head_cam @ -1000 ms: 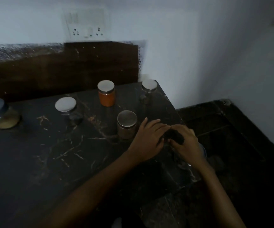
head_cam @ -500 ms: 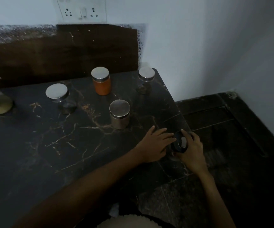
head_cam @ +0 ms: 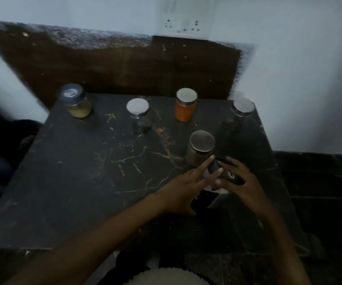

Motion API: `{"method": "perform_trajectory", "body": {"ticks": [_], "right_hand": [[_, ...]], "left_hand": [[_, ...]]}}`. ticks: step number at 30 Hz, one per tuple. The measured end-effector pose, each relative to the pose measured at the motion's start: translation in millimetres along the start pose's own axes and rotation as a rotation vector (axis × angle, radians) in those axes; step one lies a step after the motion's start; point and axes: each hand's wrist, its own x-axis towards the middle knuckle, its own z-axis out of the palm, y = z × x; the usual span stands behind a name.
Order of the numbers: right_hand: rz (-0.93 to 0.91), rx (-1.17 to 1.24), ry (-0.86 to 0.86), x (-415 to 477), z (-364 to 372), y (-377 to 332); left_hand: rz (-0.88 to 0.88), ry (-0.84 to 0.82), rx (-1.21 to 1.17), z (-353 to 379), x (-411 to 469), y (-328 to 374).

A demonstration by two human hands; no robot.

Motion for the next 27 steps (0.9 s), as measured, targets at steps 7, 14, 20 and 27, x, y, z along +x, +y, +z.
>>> {"method": "perform_trajectory", "body": {"ticks": [7,14,20,27], "right_hand": [[-0.01,0.173,-0.23,38,56,-49],[-0.083,0.14,-0.374,69,105,-81],[-0.051,-0.047,-0.67,86,124,-92],[-0.225,-0.244,-0.465,93,152,-101]], "left_hand": [[-0.131,0.156,-0.136,-47,-56,-36],[-0.34,0.333,-0.318,-76,-99,-75],[-0.391,0.358,-0.37,-89,-126,-110],[-0.403,0.353,-0.443,-97,-135,-122]]}}
